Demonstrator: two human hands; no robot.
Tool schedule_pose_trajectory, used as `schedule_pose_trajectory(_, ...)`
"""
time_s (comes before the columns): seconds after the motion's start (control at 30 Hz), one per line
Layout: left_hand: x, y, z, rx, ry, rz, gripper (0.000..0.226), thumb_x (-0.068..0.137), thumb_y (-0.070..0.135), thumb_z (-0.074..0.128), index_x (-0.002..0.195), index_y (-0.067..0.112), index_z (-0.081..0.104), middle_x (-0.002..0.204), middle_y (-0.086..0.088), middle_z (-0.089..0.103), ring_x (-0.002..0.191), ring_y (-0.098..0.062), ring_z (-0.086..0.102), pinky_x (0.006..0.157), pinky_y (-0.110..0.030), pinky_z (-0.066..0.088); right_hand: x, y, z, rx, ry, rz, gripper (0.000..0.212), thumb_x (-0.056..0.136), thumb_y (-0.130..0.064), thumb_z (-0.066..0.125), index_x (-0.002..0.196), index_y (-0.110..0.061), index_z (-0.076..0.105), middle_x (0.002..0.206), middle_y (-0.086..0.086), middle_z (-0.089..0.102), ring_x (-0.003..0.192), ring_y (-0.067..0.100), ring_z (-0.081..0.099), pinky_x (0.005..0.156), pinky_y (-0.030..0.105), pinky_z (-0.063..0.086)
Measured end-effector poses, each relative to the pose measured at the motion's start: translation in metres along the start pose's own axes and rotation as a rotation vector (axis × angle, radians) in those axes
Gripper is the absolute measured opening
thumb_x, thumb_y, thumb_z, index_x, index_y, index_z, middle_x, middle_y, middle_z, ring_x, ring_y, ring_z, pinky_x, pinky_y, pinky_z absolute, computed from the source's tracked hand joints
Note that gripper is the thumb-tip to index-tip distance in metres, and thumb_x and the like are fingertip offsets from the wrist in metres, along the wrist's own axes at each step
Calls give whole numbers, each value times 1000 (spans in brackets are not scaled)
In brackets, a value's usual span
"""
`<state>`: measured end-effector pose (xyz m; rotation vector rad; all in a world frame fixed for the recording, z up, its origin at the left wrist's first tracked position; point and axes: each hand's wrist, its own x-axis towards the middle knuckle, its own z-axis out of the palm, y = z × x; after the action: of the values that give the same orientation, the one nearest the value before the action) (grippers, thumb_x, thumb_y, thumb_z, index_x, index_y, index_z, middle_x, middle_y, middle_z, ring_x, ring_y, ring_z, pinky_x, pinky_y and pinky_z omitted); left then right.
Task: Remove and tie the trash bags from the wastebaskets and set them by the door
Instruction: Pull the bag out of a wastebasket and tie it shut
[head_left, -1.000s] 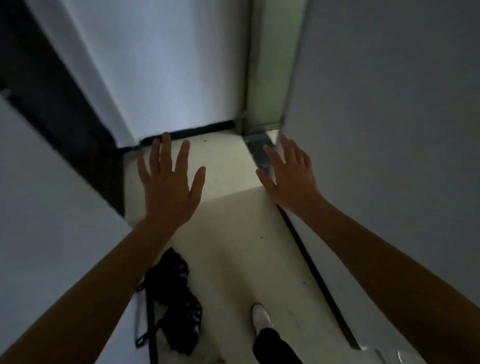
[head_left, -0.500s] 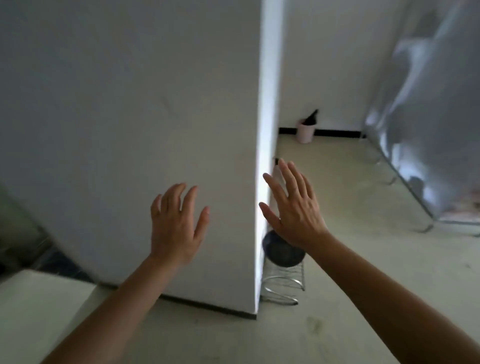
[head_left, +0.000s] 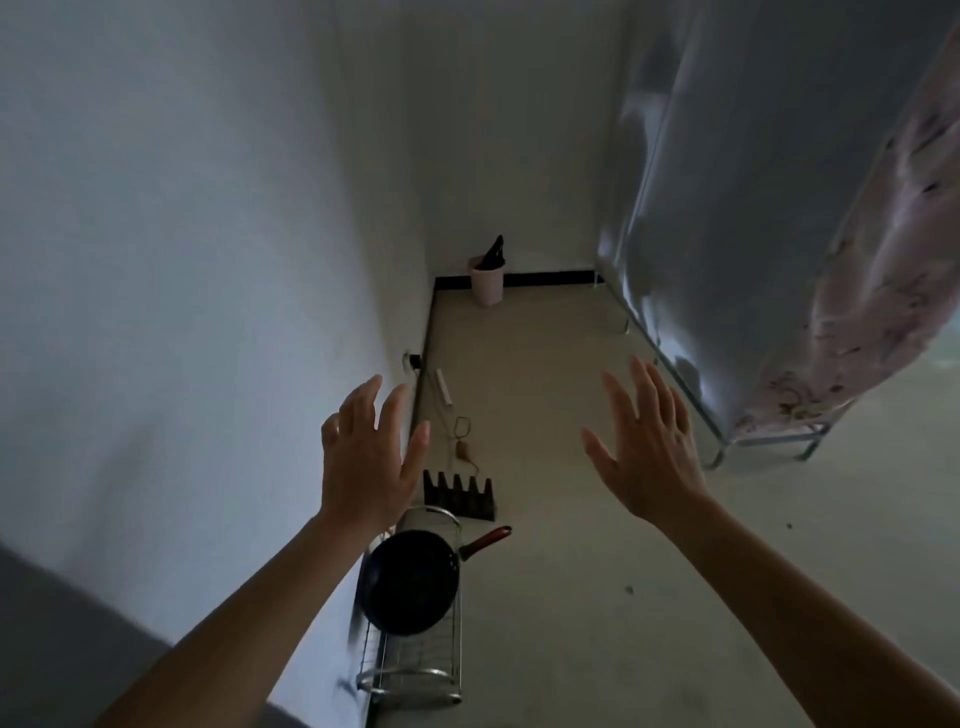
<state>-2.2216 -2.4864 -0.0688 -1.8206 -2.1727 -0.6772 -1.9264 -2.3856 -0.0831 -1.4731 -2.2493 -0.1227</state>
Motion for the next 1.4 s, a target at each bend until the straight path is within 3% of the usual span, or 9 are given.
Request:
schedule_pose_trajectory(0.33,233,26,149,-47,3,99,57,100,50,32,141,13,46,150,-18,40,139,-34,37,107,-53,36,209,88,103,-32,-28,-29,72,94,-49,51,152,-15,27,158,21,20,146,37,22,117,51,22)
schedule_pose_trajectory(0.53,391,69,218,-25,-113,95,66,100,56,24,151,15,33,161,-20,22,149,-36,20,115,-56,25,338,159,111,-76,19,8,69,95,-53,45,150,-16,28,157,20,23,145,37,25,116,52,26)
schedule_pose_trajectory(0.7,502,99,283,18,-158,149,72,98,59,18,153,15,31,163,-20,18,150,-37,18,115,-55,24,428,232,143,-51,20,72,70,93,-56,39,149,-15,30,156,21,25,143,36,28,114,53,30)
schedule_pose_trajectory(0.9,610,141,397,-29,-223,30,85,87,62,5,156,15,21,165,-18,8,151,-35,10,119,-54,14,534,326,233,-15,-62,76,71,94,-58,35,151,-18,23,158,21,20,145,38,25,114,54,29)
schedule_pose_trajectory(1.0,686,161,439,-31,-248,-17,91,83,65,0,156,16,22,165,-18,3,153,-34,5,121,-52,9,629,378,263,6,-105,38,69,93,-55,36,149,-16,28,155,23,27,140,41,33,110,54,35)
schedule_pose_trajectory(1.27,858,139,511,60,-200,-37,71,95,55,30,148,10,41,156,-25,31,141,-43,35,107,-62,35,844,429,344,114,-148,20,70,93,-48,50,151,-14,30,155,24,28,137,42,37,109,51,35)
schedule_pose_trajectory(1.4,932,111,585,71,-226,-101,76,95,60,25,153,12,31,159,-23,26,144,-42,30,109,-62,32,936,450,410,94,-226,-25,71,93,-45,53,152,-15,29,157,22,25,138,41,36,109,50,33)
